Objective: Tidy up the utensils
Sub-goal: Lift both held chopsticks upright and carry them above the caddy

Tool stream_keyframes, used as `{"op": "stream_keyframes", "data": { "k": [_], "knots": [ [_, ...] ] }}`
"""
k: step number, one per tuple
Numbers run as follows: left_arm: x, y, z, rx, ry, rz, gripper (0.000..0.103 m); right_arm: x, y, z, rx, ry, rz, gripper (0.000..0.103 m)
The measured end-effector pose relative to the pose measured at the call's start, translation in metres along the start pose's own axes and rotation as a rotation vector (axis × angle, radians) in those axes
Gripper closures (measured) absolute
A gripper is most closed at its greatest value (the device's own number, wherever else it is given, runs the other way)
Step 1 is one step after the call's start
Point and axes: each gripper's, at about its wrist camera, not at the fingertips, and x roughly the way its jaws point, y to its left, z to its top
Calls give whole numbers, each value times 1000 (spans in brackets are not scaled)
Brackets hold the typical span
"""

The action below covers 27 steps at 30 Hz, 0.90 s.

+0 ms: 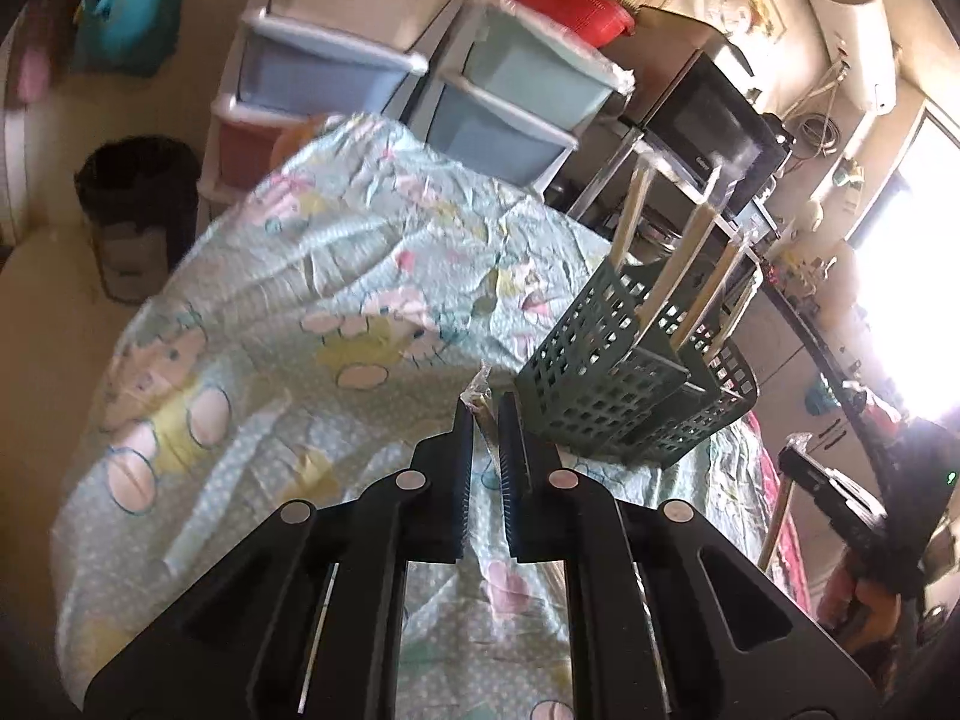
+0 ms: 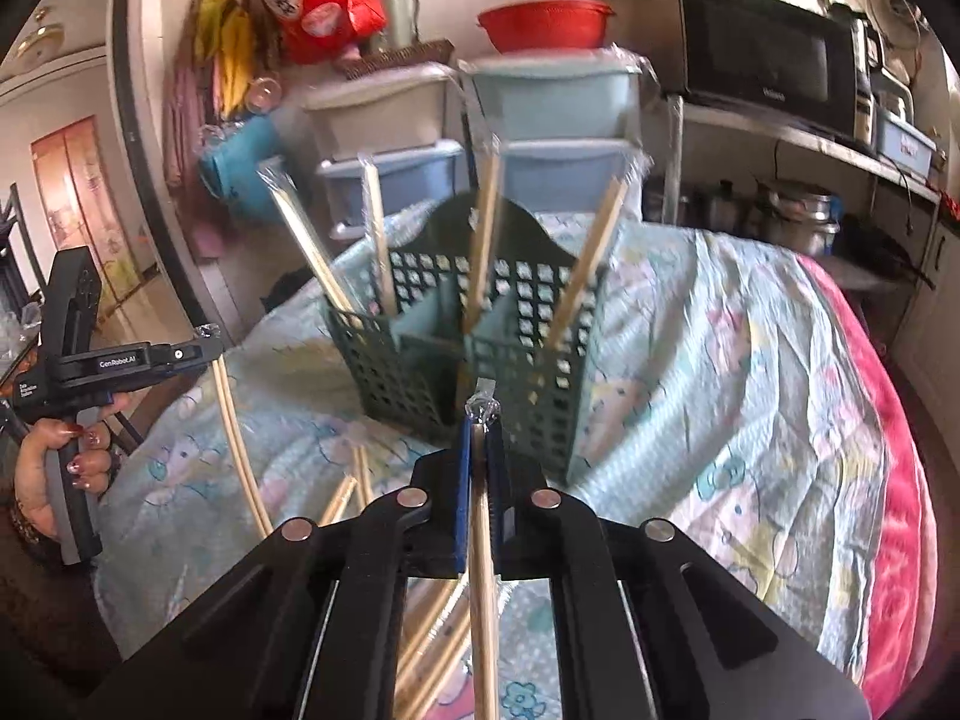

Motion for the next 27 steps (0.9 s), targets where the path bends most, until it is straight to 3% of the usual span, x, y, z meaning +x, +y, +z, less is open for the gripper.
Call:
{"op": "stream_keyframes", "data": {
  "k": [14, 27],
  "knots": [
    [-46, -50, 29, 103, -112, -57, 100, -31, 24, 32, -47, -124, 45, 98],
    [-58, -92, 45, 171, -156, -121, 100, -56, 32, 51, -70, -251, 52, 98]
  ]
}}
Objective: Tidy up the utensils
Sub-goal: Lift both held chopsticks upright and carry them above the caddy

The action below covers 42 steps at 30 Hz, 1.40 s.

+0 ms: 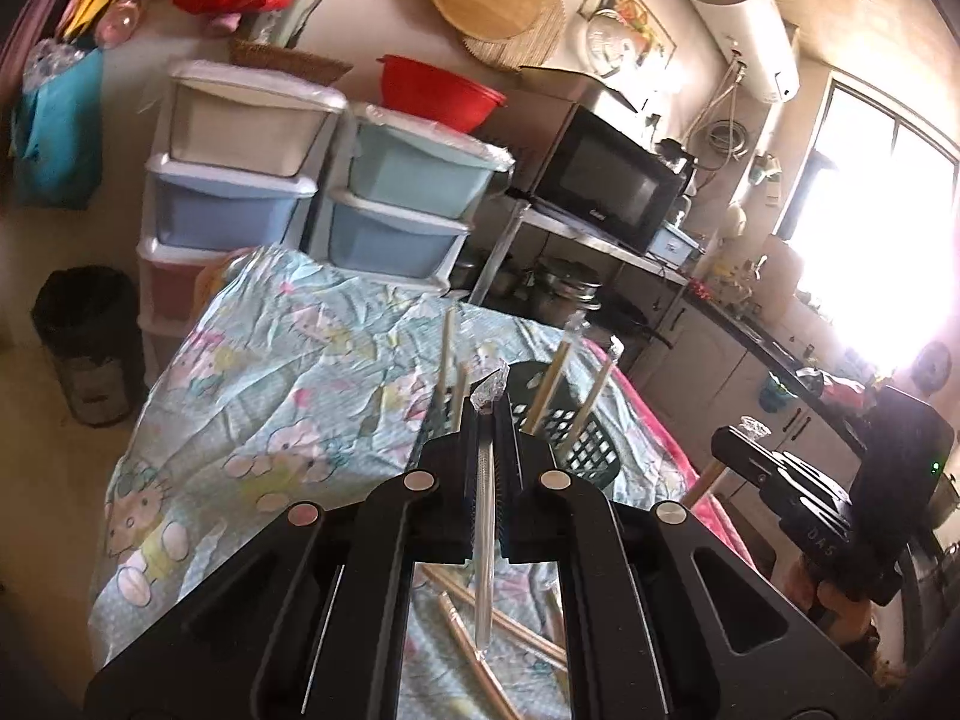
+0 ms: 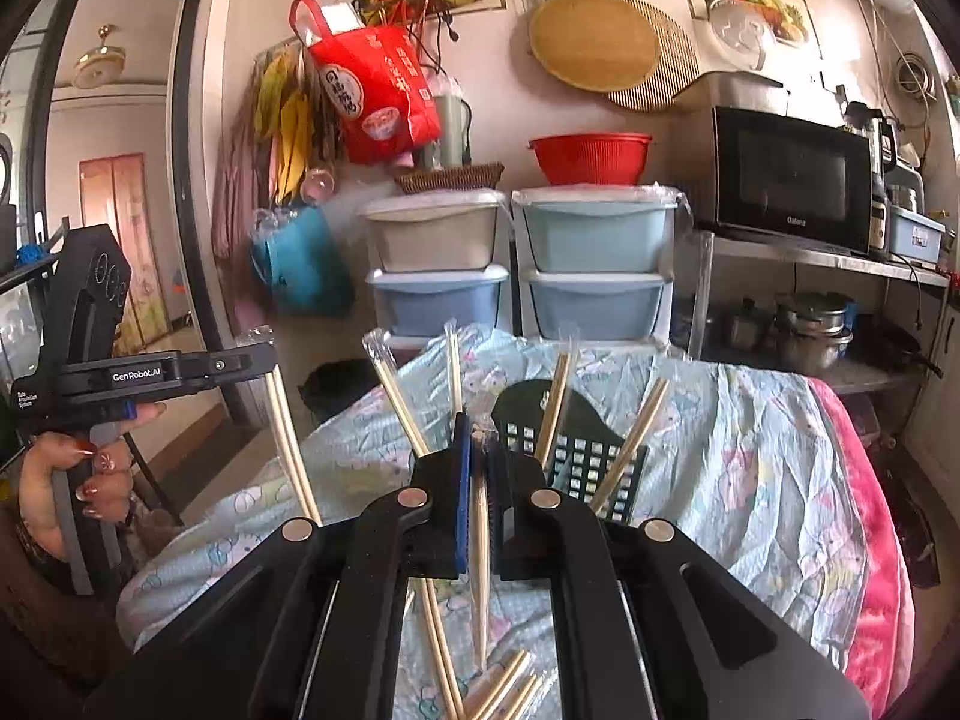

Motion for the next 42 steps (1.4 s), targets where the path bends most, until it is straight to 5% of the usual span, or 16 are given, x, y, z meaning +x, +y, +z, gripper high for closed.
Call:
{"op": "stream_keyframes", "data": {
  "k": [24, 42],
  "knots": [
    [18, -75, 53, 116, -93, -55, 100, -19, 3, 60, -49, -150, 7, 98],
    [14, -82, 101, 193, -238, 63, 100, -27, -15, 113, -50, -293, -17, 98]
  ]
}}
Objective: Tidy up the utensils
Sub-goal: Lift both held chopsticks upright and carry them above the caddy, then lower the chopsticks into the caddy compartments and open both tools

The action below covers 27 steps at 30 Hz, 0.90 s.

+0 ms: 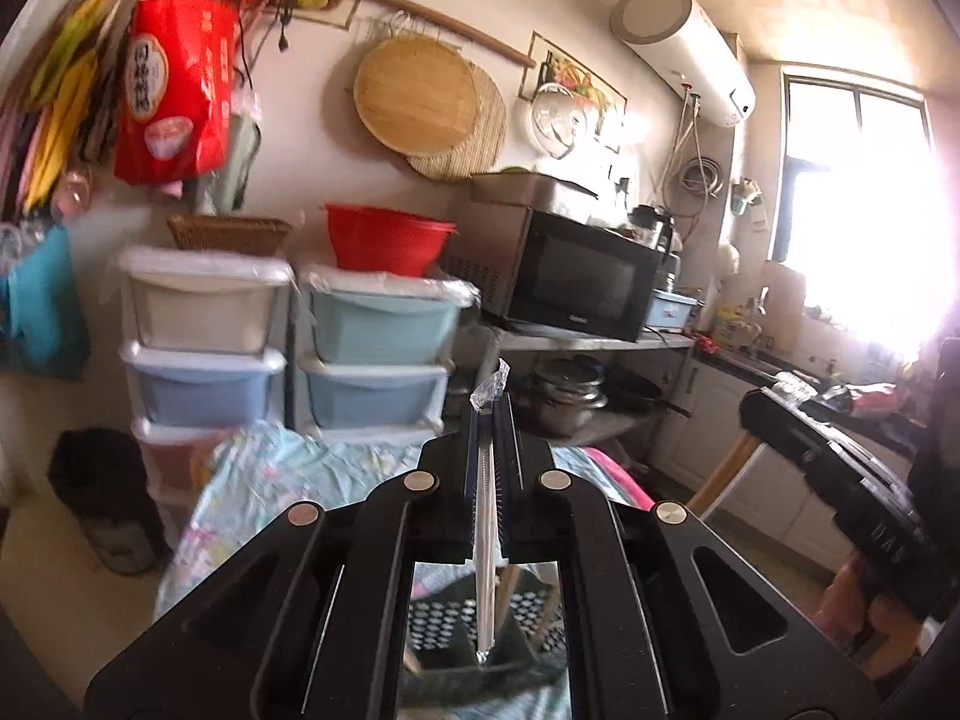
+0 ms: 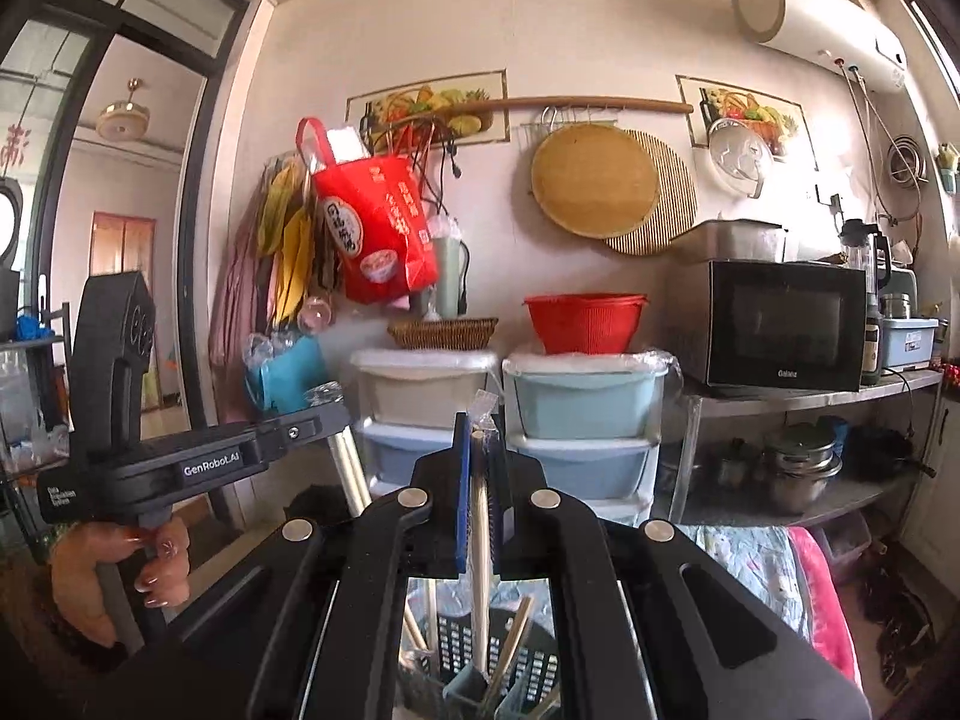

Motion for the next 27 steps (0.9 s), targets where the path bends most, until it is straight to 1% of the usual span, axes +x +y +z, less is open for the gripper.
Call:
{"op": "stream_keyframes", "data": {
  "k": [4, 6, 8, 12, 16, 22, 27],
  "knots": [
    [4, 6, 0, 4, -19, 29, 100, 5, -11, 0, 18, -14, -17, 98],
    [6, 6, -6, 27, -31, 61, 100, 10, -18, -6, 29, -5, -26, 98],
    [10, 7, -12, 41, -28, 74, 100, 17, -23, -14, 37, 16, -38, 98],
    [17, 9, -28, 47, -14, 81, 100, 31, -30, -33, 33, 52, -78, 98],
    [27, 15, -43, 26, 7, 77, 100, 43, -40, -55, 53, 106, -111, 98],
    [41, 24, -67, 3, 25, 89, 100, 50, -45, -74, 57, 131, -141, 98],
    [49, 31, -82, -32, 35, 82, 100, 55, -48, -88, 70, 153, -153, 98]
  ]
}}
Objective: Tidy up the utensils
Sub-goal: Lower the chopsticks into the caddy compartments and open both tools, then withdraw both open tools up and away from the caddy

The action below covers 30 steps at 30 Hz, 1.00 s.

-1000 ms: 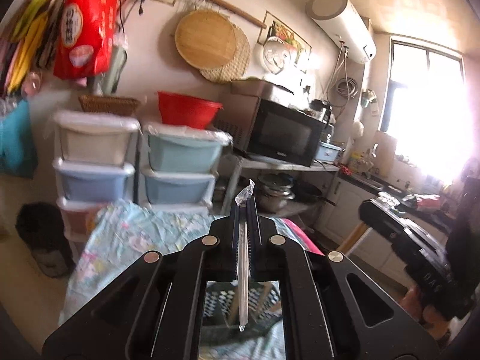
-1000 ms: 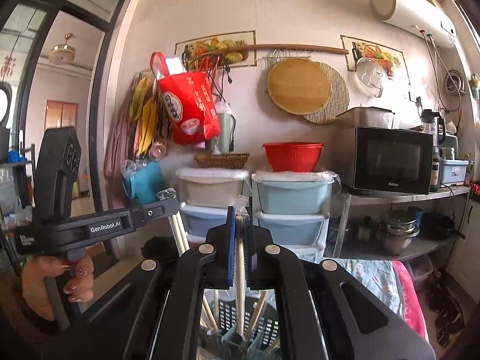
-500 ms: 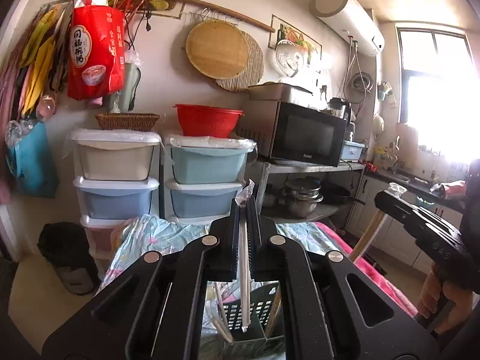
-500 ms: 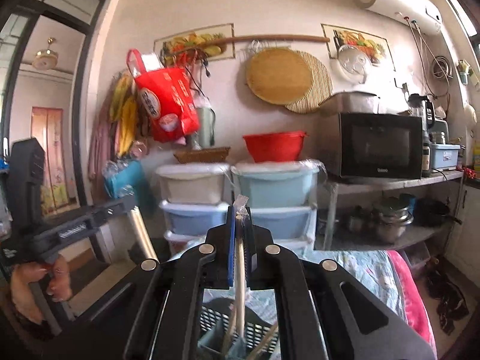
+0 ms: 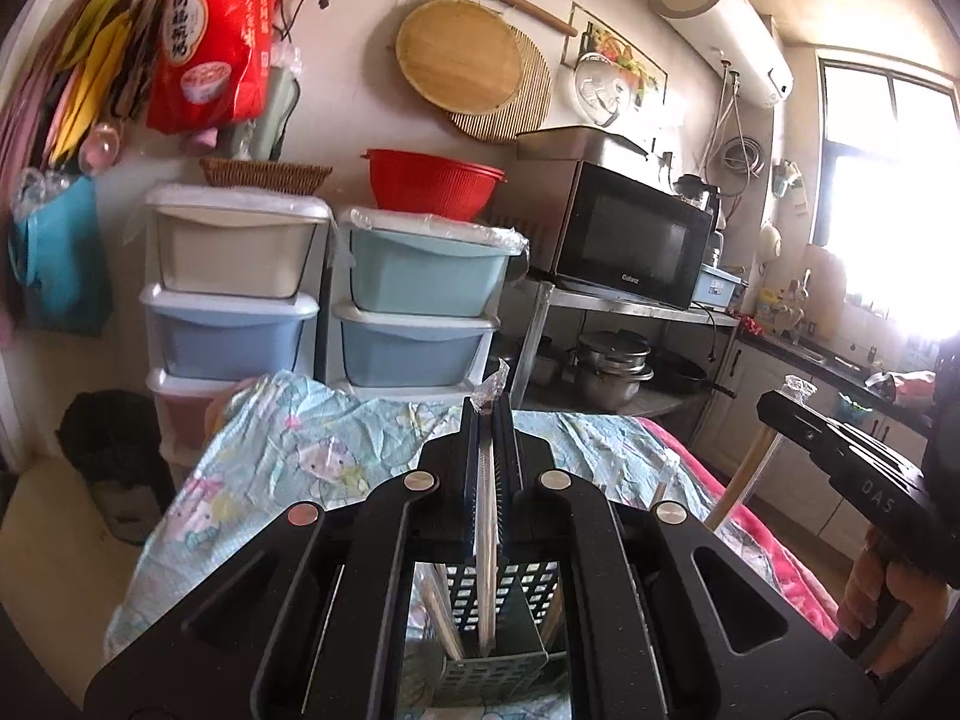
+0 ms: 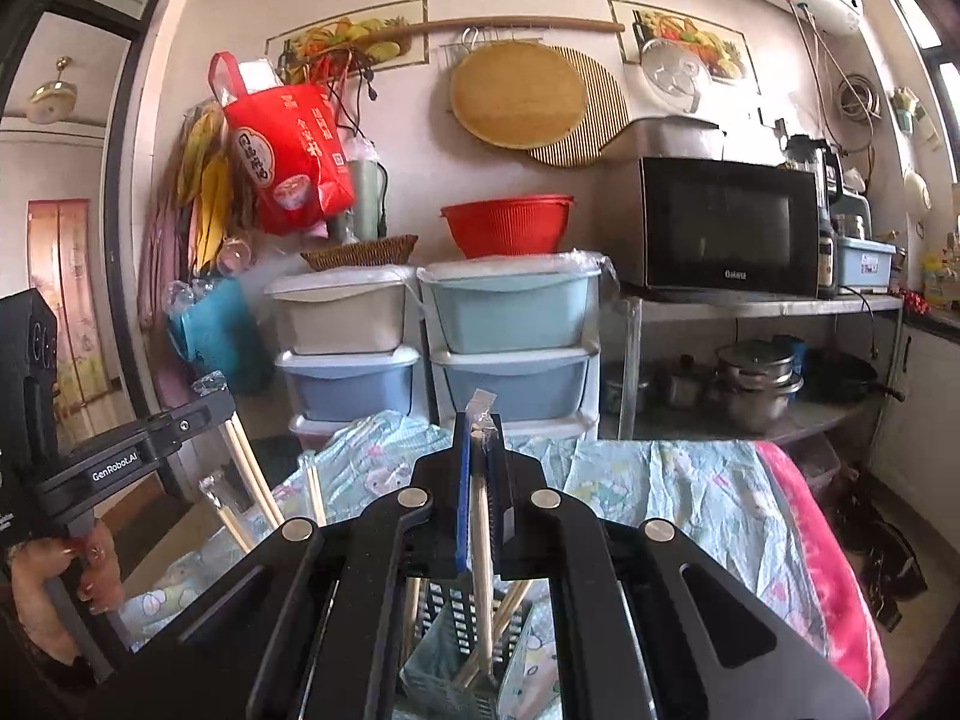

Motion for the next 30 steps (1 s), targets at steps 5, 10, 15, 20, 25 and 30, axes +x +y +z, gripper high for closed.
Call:
{"op": "stream_keyframes", "data": {
  "k": [5, 10, 15, 20, 25, 30],
  "knots": [
    [6, 5, -11, -28, 20, -13, 100, 5, -2, -10, 12, 22, -2, 98],
    [7, 8, -15, -51, 33, -27, 100, 8, -3, -16, 26, 34, 10, 98],
    [9, 7, -20, -61, 46, -28, 100, 10, -7, -22, 49, 46, 9, 98],
    [6, 8, -25, -76, 62, -35, 100, 16, -13, -30, 81, 109, -23, 94],
    [5, 9, -30, -82, 106, -30, 88, 6, -17, -35, 106, 111, -41, 73],
    [-7, 10, -33, -88, 108, -23, 69, -8, -20, -38, 119, 104, -49, 58]
  ]
}}
